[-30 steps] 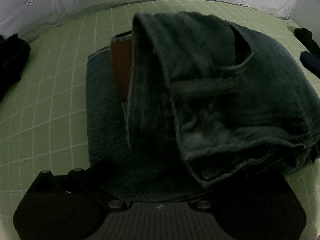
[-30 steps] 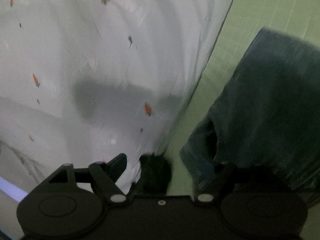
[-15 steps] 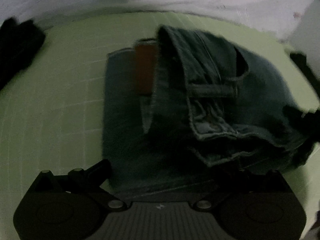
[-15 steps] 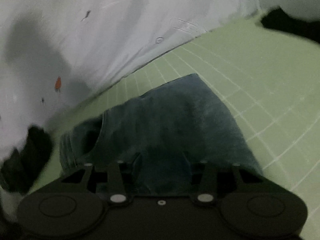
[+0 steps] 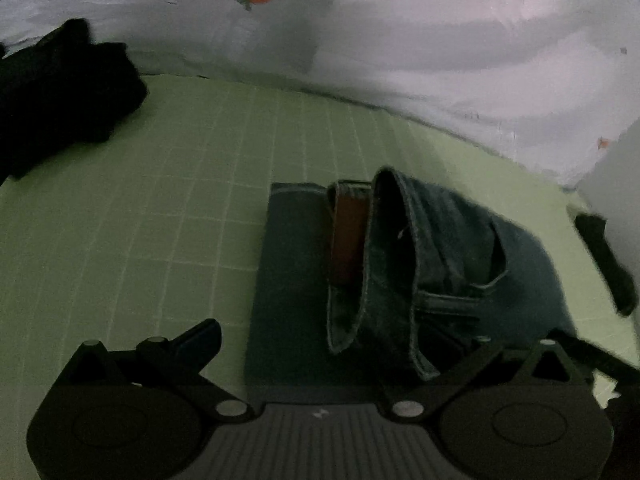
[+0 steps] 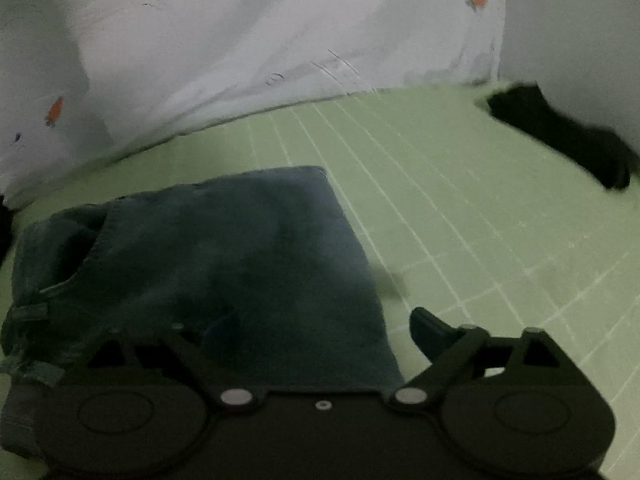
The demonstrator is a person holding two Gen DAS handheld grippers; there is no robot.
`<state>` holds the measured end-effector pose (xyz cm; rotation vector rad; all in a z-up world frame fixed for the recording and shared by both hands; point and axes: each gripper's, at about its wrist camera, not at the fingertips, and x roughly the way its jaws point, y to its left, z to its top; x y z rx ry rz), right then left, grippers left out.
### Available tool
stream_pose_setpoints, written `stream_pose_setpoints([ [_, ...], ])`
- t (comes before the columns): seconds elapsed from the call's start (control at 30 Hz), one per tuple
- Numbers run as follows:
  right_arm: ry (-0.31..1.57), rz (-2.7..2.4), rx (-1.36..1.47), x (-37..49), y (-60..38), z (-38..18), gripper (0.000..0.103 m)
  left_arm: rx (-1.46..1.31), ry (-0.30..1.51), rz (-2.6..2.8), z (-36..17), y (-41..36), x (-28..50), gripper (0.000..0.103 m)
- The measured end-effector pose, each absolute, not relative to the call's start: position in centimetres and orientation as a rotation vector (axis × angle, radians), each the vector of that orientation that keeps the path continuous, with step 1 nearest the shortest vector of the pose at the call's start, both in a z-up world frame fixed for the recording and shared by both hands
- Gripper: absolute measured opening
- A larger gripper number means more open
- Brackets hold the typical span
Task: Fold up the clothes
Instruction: 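Release the jeans and withdraw the right gripper, then grasp the folded blue jeans with both grippers and lift them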
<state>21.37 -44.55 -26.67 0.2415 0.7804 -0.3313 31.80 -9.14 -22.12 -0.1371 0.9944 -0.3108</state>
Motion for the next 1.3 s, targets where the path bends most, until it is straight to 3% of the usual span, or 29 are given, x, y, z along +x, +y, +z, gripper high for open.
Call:
stream_pose_setpoints([
  [0.4,0.836,-0.264,0.388,24.3,-46.7,-28.5,0.101,-0.178,1.08,-0.326,-26.3,-9.3,35.2,0.103],
  [0.47,0.849,-0.244,0.459,24.6,-47.1,-28.8,0.09,-0.155,1.07,-0.327,-26.4,-9.6,35.2,0.103],
  [0.53,0.836,-0.214,0.512,24.4,-47.3,-28.7,0.066,-0.149,1.072,-0.322,-26.5,-9.8,35.3,0.103],
  [0.57,0.833,-0.202,0.506,24.3,-47.0,-28.4,0.055,-0.156,1.072,-0.331,-26.4,-9.8,35.3,0.096],
  [0.6,0.83,-0.189,0.498,24.2,-46.7,-28.1,0.027,-0.162,1.072,-0.341,-26.3,-9.8,35.3,0.089],
  [0.63,0.827,-0.177,0.489,24.0,-46.4,-27.8,0.022,-0.172,1.067,-0.342,-26.0,-9.8,35.1,0.075],
  [0.7,0.79,-0.183,0.455,23.4,-45.3,-26.6,0.014,-0.191,1.056,-0.343,-25.5,-9.9,34.8,0.056],
  [0.77,0.74,-0.18,0.45,22.5,-44.4,-25.1,0.012,-0.165,1.023,-0.322,-24.7,-9.9,34.0,0.033],
  [0.87,0.661,-0.163,0.474,21.1,-43.3,-22.9,0.011,-0.191,0.968,-0.311,-23.2,-9.3,32.7,0.016],
  [1.07,0.572,-0.093,0.385,18.4,-39.9,-17.7,0.011,-0.213,0.859,-0.396,-19.1,-8.9,29.3,0.005],
  [1.3,0.496,-0.11,0.373,13.5,-38.0,-13.8,0.011,-0.216,0.797,-0.484,-17.0,-8.2,24.8,0.005],
])
